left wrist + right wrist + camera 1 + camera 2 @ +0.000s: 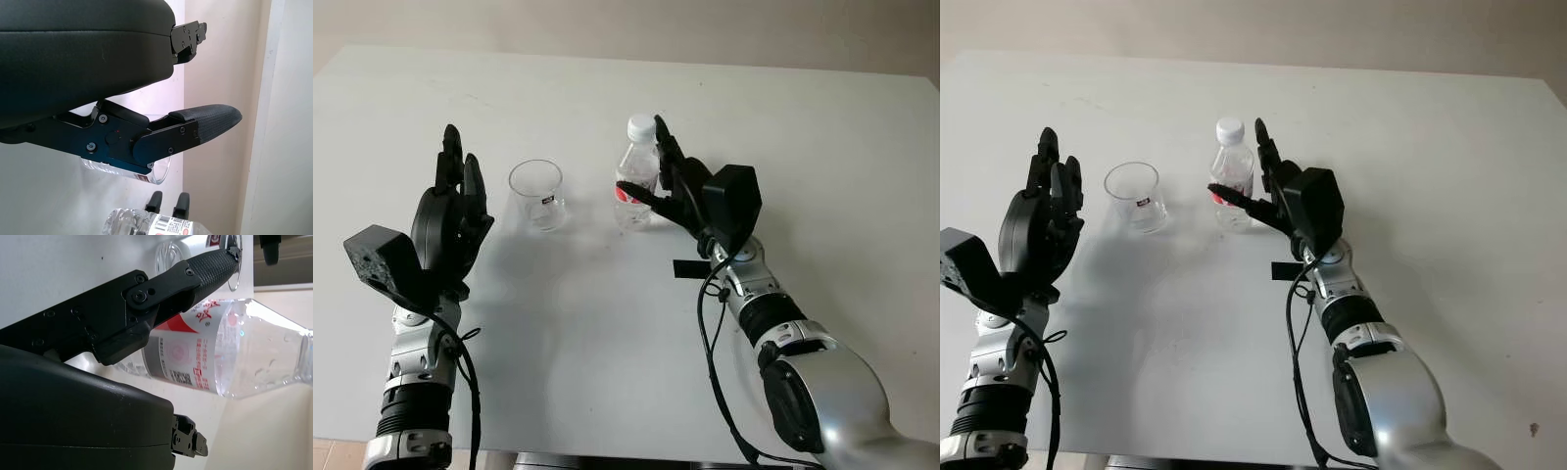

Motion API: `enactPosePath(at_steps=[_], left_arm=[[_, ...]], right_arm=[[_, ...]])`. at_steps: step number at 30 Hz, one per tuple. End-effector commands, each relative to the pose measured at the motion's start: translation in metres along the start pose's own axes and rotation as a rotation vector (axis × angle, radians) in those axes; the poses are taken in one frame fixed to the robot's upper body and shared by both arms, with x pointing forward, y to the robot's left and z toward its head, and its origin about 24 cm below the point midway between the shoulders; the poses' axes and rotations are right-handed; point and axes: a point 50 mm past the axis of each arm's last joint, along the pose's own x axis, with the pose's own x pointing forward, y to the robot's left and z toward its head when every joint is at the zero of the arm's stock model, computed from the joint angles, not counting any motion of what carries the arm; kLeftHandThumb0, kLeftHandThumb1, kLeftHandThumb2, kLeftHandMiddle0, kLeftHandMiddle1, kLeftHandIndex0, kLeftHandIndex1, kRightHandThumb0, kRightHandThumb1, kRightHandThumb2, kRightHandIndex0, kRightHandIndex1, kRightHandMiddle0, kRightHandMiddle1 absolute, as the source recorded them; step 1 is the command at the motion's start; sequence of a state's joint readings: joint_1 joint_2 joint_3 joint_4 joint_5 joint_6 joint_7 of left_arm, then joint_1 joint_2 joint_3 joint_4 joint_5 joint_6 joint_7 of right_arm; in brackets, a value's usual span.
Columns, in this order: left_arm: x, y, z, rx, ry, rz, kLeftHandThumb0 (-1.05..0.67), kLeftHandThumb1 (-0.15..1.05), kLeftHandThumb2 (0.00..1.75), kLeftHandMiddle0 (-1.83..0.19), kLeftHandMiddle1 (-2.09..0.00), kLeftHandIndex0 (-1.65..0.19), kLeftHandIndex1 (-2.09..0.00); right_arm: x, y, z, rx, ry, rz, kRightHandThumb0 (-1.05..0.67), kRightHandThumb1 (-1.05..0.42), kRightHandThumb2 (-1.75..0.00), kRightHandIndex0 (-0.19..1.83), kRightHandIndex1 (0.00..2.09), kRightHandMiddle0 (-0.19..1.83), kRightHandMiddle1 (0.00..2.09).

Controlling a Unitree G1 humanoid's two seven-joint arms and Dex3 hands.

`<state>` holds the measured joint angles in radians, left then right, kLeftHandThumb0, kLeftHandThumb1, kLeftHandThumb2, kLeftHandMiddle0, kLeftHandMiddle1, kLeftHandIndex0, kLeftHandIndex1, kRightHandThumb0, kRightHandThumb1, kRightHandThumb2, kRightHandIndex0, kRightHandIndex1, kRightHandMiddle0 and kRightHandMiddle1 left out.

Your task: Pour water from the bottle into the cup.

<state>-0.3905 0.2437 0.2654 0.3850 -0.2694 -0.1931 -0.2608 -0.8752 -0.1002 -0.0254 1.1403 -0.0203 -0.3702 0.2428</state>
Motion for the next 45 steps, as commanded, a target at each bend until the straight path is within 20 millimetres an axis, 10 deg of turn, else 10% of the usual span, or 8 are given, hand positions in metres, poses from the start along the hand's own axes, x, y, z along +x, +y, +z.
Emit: enactPosePath(at_steps=[1,23,25,27,30,36,45], left_arm=[[0.000,0.003,0.002,0.013,-0.010,0.002,-0.67,1.05,0.68,0.19,0.00,0.19,0.00],[-0.003,0.002,0.002,0.015,-0.004,0.014,-0.68,1.05,0.68,0.19,0.00,0.19,0.00],[-0.004,0.003,0.002,0.019,-0.006,0.018,-0.68,1.05,0.68,0.19,0.00,0.19,0.00],[-0.005,0.003,0.003,0.019,-0.012,0.021,-0.68,1.05,0.68,0.19,0.00,0.19,0.00],[-0.006,0.004,0.003,0.014,-0.018,0.029,-0.68,1.05,0.66,0.19,0.00,0.19,0.00],[-0.006,0.005,0.004,0.018,-0.023,0.028,-0.66,1.05,0.67,0.19,0.00,0.19,0.00],[-0.003,0.004,0.004,0.025,-0.024,0.025,-0.66,1.05,0.67,0.19,0.00,0.19,0.00]], right_arm=[[0.004,0.003,0.008,-0.011,-0.028,0.015,-0.96,-0.92,-0.06,-0.19,0.00,-0.19,0.00],[0.024,0.029,0.030,0.180,-0.079,-0.025,-0.66,-0.85,-0.05,-0.14,0.03,-0.03,0.09],[0.026,0.027,0.030,0.189,-0.042,-0.064,-0.53,-0.87,-0.05,0.04,0.19,0.10,0.35],[0.027,0.025,0.029,0.164,-0.007,-0.096,-0.41,-0.89,-0.06,0.01,1.21,-0.09,1.44],[0.027,0.020,0.028,0.106,0.021,-0.108,-0.34,-0.92,-0.06,0.16,1.94,0.11,2.02],[0.026,0.015,0.027,-0.028,0.057,0.024,-0.33,-1.01,-0.06,0.90,2.09,0.68,2.09],[0.025,0.013,0.027,-0.102,0.071,0.080,-0.35,-1.00,-0.05,0.81,2.09,0.83,2.09]])
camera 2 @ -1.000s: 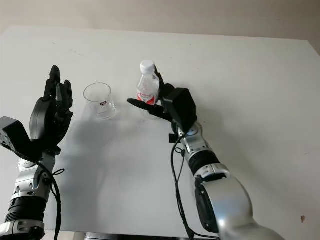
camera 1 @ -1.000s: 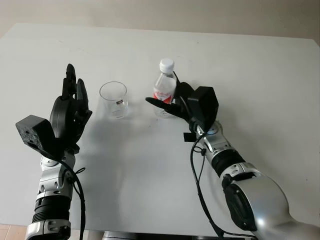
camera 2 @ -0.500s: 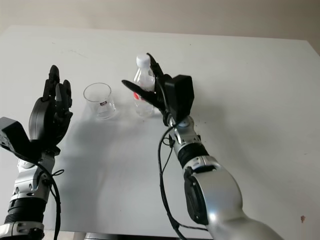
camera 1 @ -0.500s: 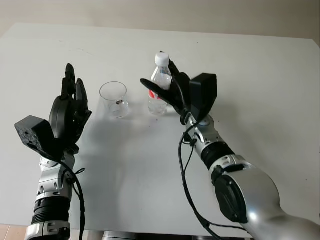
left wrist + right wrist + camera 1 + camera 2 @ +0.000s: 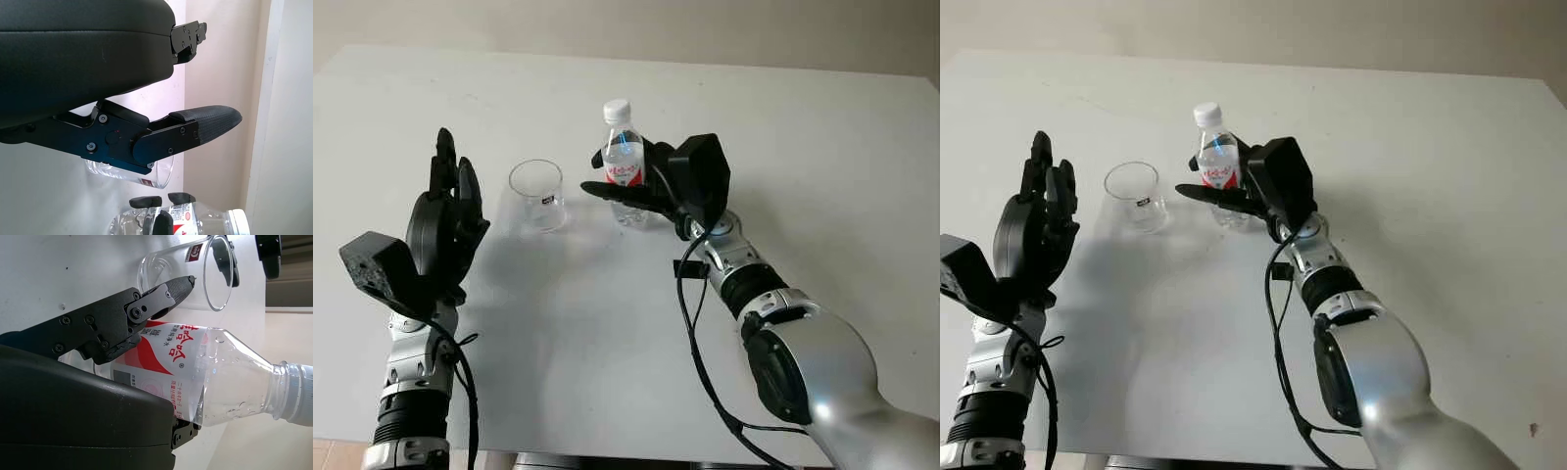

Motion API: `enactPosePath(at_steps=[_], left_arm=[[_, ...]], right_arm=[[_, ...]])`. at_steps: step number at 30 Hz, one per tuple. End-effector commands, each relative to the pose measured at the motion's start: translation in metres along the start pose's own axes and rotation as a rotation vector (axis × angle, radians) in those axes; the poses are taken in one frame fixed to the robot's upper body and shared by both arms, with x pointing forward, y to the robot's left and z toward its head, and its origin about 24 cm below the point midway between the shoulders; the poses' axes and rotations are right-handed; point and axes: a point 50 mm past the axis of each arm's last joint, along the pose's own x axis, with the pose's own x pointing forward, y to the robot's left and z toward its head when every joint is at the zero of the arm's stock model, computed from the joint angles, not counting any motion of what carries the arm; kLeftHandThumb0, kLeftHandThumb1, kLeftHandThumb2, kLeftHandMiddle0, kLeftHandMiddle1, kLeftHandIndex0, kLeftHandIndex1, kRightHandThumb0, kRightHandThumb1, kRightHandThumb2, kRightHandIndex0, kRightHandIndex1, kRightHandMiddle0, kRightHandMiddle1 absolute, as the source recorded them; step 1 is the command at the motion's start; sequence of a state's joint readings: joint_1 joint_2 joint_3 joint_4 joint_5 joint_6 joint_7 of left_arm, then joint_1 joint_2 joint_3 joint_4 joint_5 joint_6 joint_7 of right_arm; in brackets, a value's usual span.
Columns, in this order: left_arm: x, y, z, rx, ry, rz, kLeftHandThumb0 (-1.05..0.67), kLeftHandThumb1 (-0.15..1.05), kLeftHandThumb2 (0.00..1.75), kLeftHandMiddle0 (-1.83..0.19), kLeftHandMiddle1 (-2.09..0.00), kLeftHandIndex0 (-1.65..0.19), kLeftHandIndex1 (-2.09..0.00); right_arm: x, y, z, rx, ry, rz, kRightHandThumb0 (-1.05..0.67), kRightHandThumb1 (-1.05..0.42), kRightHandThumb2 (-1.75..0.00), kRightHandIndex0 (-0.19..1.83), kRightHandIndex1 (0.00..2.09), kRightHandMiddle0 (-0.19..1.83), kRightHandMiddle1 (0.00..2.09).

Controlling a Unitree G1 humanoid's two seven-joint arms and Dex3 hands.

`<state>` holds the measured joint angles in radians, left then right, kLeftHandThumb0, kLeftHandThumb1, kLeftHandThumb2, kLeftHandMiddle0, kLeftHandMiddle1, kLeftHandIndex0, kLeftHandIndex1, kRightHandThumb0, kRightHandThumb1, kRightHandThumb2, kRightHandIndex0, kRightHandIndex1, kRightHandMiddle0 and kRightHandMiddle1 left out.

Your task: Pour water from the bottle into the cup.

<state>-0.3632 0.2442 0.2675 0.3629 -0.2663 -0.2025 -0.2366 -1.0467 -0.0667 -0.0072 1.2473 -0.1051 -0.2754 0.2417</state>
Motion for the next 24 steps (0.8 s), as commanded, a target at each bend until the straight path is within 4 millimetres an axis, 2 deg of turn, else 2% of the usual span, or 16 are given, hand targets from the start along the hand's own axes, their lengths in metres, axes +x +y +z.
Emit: enactPosePath(at_steps=[1,8,16,24], left_arm=[[0.003,0.000,0.004,0.013,-0.020,-0.002,-0.67,1.05,0.67,0.19,0.00,0.19,0.00],[0.004,0.000,0.003,0.011,-0.015,0.007,-0.67,1.05,0.66,0.19,0.00,0.19,0.00],[0.004,-0.001,0.002,0.003,-0.020,-0.003,-0.69,1.05,0.67,0.19,0.00,0.19,0.00],[0.004,-0.003,0.000,-0.008,-0.021,0.005,-0.72,1.05,0.70,0.19,0.00,0.19,0.00]], right_arm=[[-0.001,-0.002,-0.003,-0.026,0.021,-0.006,-0.35,-1.00,-0.06,0.80,2.09,0.83,2.09],[0.002,-0.005,0.006,-0.158,-0.002,-0.108,-0.34,-1.04,-0.07,0.85,2.09,0.83,2.09],[0.011,-0.017,0.052,-0.468,-0.136,-0.246,-0.15,-1.05,-0.18,0.99,2.09,0.89,2.09],[0.017,-0.022,0.084,-0.766,-0.168,-0.284,-0.15,-1.04,-0.17,1.09,2.09,0.93,2.09]])
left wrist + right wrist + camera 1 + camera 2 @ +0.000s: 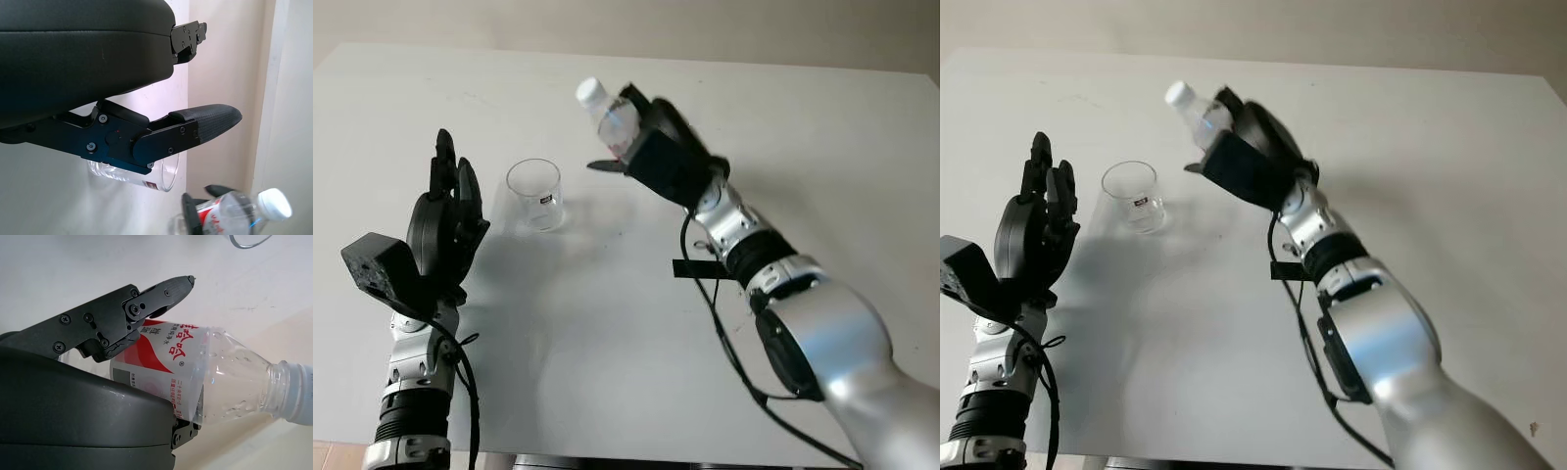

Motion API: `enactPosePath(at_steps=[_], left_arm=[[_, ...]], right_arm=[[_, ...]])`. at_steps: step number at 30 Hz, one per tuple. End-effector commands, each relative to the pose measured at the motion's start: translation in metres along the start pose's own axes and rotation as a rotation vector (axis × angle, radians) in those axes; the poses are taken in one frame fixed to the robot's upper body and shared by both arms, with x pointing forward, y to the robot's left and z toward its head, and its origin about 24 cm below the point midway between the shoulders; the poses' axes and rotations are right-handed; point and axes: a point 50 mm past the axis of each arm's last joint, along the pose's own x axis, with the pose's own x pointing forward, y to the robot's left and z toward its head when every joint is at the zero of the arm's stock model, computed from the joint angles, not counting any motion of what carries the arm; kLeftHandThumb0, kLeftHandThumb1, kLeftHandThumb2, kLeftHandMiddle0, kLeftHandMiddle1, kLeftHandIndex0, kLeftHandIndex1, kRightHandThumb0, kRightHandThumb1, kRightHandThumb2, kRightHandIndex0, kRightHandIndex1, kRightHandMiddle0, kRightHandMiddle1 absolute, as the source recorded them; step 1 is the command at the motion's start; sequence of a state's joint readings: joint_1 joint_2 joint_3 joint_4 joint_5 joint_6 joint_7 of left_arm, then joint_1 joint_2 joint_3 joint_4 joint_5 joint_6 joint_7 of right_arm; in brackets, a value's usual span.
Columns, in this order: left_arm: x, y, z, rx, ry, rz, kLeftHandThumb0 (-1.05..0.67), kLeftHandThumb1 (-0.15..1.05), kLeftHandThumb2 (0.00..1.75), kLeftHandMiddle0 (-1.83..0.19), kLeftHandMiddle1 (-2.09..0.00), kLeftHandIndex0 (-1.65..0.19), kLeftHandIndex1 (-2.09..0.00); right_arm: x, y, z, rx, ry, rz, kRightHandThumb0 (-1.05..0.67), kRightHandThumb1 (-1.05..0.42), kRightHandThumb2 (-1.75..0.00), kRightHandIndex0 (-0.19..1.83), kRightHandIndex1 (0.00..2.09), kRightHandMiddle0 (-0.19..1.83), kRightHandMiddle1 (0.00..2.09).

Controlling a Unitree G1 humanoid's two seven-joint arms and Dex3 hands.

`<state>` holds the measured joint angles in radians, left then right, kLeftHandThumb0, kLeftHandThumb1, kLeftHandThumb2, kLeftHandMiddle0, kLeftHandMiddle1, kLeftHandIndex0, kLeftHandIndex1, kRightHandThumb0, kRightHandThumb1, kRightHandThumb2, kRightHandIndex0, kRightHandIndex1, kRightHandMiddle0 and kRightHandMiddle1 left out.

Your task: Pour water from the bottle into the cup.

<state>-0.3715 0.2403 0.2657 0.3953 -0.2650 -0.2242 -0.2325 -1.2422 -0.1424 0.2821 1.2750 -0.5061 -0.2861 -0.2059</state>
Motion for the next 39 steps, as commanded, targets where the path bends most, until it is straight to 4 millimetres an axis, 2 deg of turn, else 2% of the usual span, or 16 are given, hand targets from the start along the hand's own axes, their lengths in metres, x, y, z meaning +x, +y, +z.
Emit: enactPosePath(at_steps=[1,7,10,17,20,21,23,29,34,39], left_arm=[[0.003,-0.002,0.004,-0.004,-0.024,-0.003,-0.73,1.05,0.70,0.19,0.00,0.19,0.00],[0.003,-0.004,0.003,-0.001,-0.019,-0.002,-0.73,1.05,0.71,0.19,0.00,0.19,0.00],[0.002,-0.004,0.002,-0.010,-0.010,0.009,-0.74,1.05,0.71,0.19,0.00,0.19,0.00],[0.001,-0.004,0.001,-0.003,-0.009,0.012,-0.74,1.05,0.71,0.19,0.00,0.19,0.00],[0.002,-0.005,0.001,-0.004,-0.011,0.014,-0.73,1.05,0.71,0.19,0.00,0.19,0.00],[0.002,-0.005,0.001,-0.005,-0.011,0.014,-0.73,1.05,0.72,0.19,0.00,0.19,0.00],[0.002,-0.006,0.001,-0.007,-0.012,0.012,-0.73,1.05,0.72,0.19,0.00,0.19,0.00],[0.003,-0.007,0.000,-0.014,-0.007,0.011,-0.74,1.05,0.72,0.19,0.00,0.19,0.00],[0.003,-0.007,0.000,-0.015,-0.008,0.016,-0.74,1.05,0.72,0.19,0.00,0.19,0.00],[0.002,-0.008,-0.001,-0.021,-0.005,0.018,-0.74,1.05,0.71,0.19,0.00,0.19,0.00]], right_arm=[[0.006,-0.013,0.009,-0.076,-0.026,-0.022,-0.15,-1.04,-0.17,1.09,2.09,0.93,2.09],[0.010,-0.017,0.017,-0.257,-0.062,-0.022,-0.18,-1.04,-0.16,1.11,2.09,0.88,2.09],[0.011,-0.016,0.018,-0.313,-0.076,-0.022,-0.19,-1.04,-0.14,1.06,2.09,0.64,2.09],[0.009,-0.010,0.021,-0.469,-0.138,-0.017,-0.20,-1.05,-0.15,0.98,2.09,0.45,2.09],[0.009,-0.008,0.023,-0.539,-0.165,-0.012,-0.23,-1.05,-0.19,0.89,2.09,0.29,2.09],[0.009,-0.007,0.025,-0.565,-0.175,-0.012,-0.26,-1.05,-0.17,0.85,2.09,0.16,2.09],[0.010,-0.007,0.028,-0.615,-0.201,-0.019,-0.28,-1.04,-0.14,0.82,2.09,0.10,2.09],[0.013,-0.005,0.040,-0.802,-0.283,-0.026,-0.33,-1.05,-0.06,0.87,2.09,0.11,2.09],[0.014,-0.002,0.048,-0.924,-0.323,-0.031,-0.36,-1.02,-0.06,0.87,2.09,0.20,1.98],[0.015,0.002,0.057,-0.957,-0.361,-0.042,-0.40,-1.04,-0.06,0.88,2.09,0.22,2.02]])
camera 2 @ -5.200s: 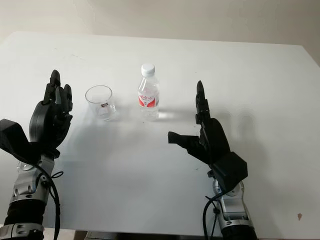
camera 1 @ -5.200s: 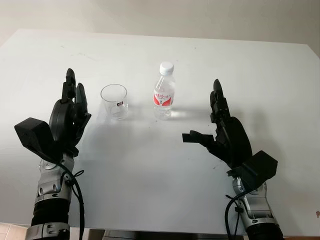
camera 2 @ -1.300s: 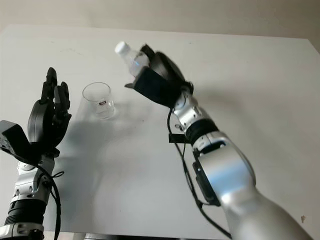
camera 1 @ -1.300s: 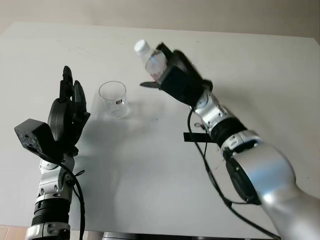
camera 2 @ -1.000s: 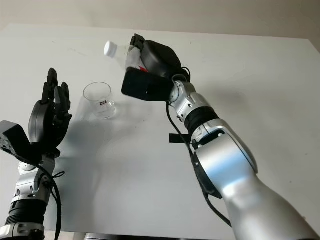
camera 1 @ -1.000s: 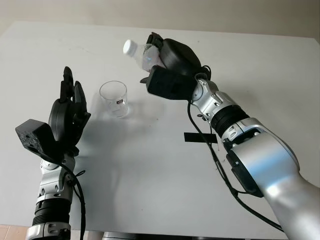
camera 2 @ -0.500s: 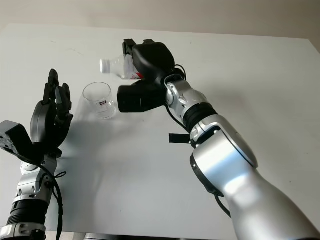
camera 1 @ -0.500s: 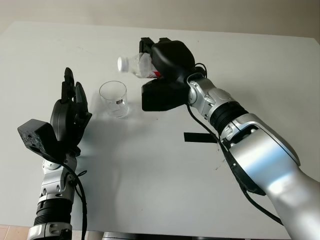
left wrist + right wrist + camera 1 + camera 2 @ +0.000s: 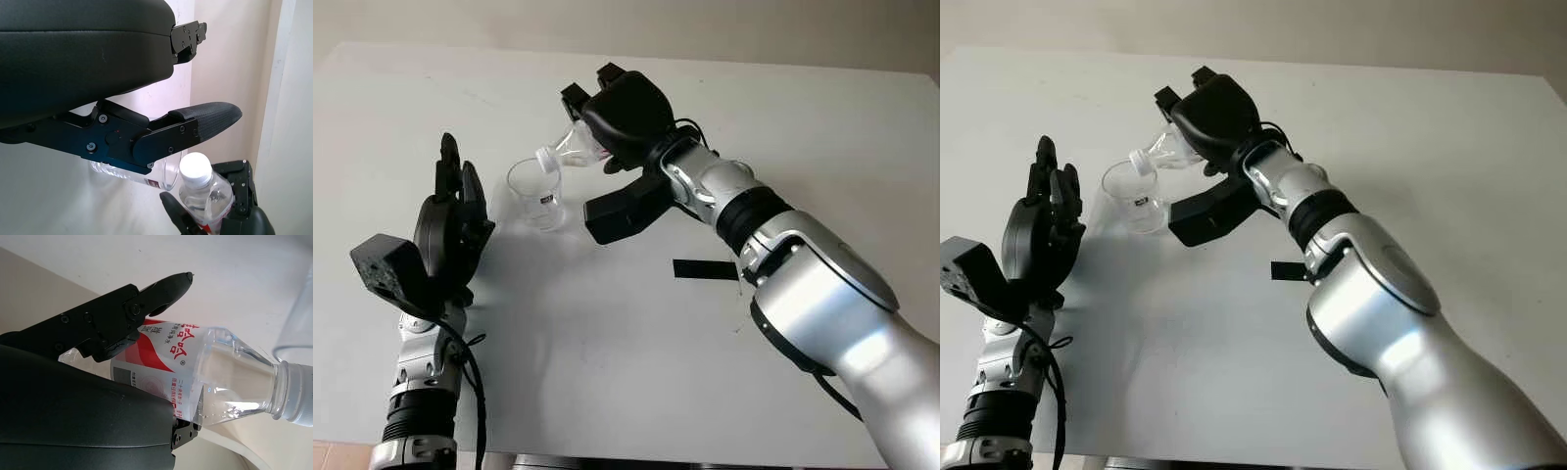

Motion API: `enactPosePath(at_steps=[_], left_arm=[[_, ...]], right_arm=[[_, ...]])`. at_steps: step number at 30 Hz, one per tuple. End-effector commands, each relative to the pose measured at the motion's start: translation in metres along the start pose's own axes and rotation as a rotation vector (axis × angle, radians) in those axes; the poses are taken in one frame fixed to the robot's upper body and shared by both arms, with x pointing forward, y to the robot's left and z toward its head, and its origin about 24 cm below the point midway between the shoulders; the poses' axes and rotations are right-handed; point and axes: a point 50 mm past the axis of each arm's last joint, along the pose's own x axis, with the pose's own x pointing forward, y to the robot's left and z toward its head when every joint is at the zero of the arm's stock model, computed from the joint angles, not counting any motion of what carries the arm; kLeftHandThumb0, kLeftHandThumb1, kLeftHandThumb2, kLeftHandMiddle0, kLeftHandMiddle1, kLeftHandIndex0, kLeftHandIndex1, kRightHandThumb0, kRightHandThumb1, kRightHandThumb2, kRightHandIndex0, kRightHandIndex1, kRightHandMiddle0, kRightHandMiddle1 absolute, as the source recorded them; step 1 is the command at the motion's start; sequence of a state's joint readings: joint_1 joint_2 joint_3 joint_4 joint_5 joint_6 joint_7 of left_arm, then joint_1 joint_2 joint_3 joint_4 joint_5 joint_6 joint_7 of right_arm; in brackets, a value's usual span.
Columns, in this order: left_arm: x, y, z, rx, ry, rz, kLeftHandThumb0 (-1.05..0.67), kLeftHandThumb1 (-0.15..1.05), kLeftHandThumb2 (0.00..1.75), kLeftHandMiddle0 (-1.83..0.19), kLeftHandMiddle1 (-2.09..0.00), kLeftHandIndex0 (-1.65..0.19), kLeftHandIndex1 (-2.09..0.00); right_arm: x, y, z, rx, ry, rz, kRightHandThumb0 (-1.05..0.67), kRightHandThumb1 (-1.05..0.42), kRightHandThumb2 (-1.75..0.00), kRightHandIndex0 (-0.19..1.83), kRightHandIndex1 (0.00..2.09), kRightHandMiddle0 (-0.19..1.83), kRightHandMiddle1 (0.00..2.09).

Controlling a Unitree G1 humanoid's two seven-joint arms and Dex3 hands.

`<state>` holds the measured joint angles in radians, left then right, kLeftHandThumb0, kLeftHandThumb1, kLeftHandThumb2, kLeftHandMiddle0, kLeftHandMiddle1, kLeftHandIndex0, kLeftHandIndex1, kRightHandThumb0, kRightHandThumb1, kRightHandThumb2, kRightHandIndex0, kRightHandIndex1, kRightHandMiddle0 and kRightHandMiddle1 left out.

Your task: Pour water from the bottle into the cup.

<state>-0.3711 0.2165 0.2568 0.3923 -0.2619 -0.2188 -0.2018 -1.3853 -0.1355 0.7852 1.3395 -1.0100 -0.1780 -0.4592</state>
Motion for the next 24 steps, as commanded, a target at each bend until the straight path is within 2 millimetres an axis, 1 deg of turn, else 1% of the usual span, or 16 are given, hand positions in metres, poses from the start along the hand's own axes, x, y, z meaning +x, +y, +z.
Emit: enactPosePath(at_steps=[1,3,5,8,10,12,13,15,17,19,20,23,24], left_arm=[[0.0018,-0.0020,0.0025,-0.001,-0.014,-0.001,-0.73,1.05,0.71,0.19,0.00,0.19,0.00],[0.0015,-0.0025,0.0022,-0.005,-0.012,0.002,-0.74,1.05,0.71,0.19,0.00,0.19,0.00],[0.0011,-0.0025,0.0015,-0.006,-0.008,0.006,-0.74,1.05,0.71,0.19,0.00,0.19,0.00],[0.0005,-0.0026,0.0010,-0.003,-0.003,0.011,-0.75,1.05,0.70,0.19,0.00,0.19,0.00],[0.0001,-0.0027,0.0008,-0.001,-0.003,0.010,-0.74,1.05,0.71,0.19,0.00,0.19,0.00],[0.0001,-0.0028,0.0001,0.000,-0.004,0.008,-0.74,1.05,0.71,0.19,0.00,0.19,0.00],[0.0001,-0.0029,-0.0002,-0.001,-0.004,0.007,-0.74,1.05,0.71,0.19,0.00,0.19,0.00],[0.0001,-0.0031,-0.0004,-0.003,-0.003,0.007,-0.74,1.05,0.72,0.19,0.00,0.19,0.00],[0.0001,-0.0031,-0.0003,-0.003,-0.002,0.007,-0.74,1.05,0.72,0.19,0.00,0.19,0.00],[0.0001,-0.0028,0.0000,-0.002,-0.005,0.004,-0.74,1.05,0.72,0.19,0.00,0.19,0.00],[0.0001,-0.0027,0.0001,-0.003,-0.005,0.003,-0.74,1.05,0.73,0.19,0.00,0.19,0.00],[0.0000,-0.0027,0.0005,-0.005,-0.011,0.009,-0.73,1.05,0.72,0.19,0.00,0.19,0.00],[0.0001,-0.0025,0.0005,-0.005,-0.010,0.010,-0.73,1.05,0.73,0.19,0.00,0.19,0.00]], right_arm=[[0.0099,-0.0195,0.0021,-0.039,-0.015,-0.062,-0.41,-1.04,-0.06,0.88,2.09,0.22,2.04],[0.0107,-0.0208,0.0040,-0.053,-0.024,-0.072,-0.41,-1.03,-0.05,0.86,2.09,0.20,2.05],[0.0115,-0.0223,0.0057,-0.068,-0.032,-0.084,-0.40,-1.00,-0.05,0.84,2.09,0.20,1.98],[0.0122,-0.0240,0.0064,-0.095,-0.041,-0.095,-0.41,-0.98,-0.05,0.84,2.09,0.21,1.94],[0.0125,-0.0247,0.0064,-0.102,-0.041,-0.101,-0.40,-0.97,-0.05,0.85,2.09,0.23,1.94],[0.0122,-0.0254,0.0064,-0.109,-0.048,-0.116,-0.39,-0.97,-0.05,0.85,2.09,0.25,2.00],[0.0117,-0.0258,0.0066,-0.117,-0.060,-0.133,-0.39,-0.97,-0.05,0.88,2.09,0.27,2.01],[0.0104,-0.0266,0.0073,-0.122,-0.082,-0.173,-0.41,-0.93,-0.05,0.97,2.09,0.33,1.94],[0.0095,-0.0272,0.0078,-0.131,-0.100,-0.200,-0.42,-0.92,-0.05,1.00,2.09,0.36,1.92],[0.0088,-0.0279,0.0080,-0.150,-0.118,-0.222,-0.41,-0.92,-0.05,1.00,2.09,0.40,1.97],[0.0087,-0.0280,0.0080,-0.159,-0.123,-0.226,-0.40,-0.92,-0.05,0.99,2.09,0.41,2.04],[0.0084,-0.0289,0.0073,-0.201,-0.142,-0.236,-0.43,-0.92,-0.05,0.99,2.09,0.37,2.08],[0.0084,-0.0291,0.0069,-0.213,-0.146,-0.234,-0.42,-0.92,-0.06,0.99,2.09,0.40,2.09]])
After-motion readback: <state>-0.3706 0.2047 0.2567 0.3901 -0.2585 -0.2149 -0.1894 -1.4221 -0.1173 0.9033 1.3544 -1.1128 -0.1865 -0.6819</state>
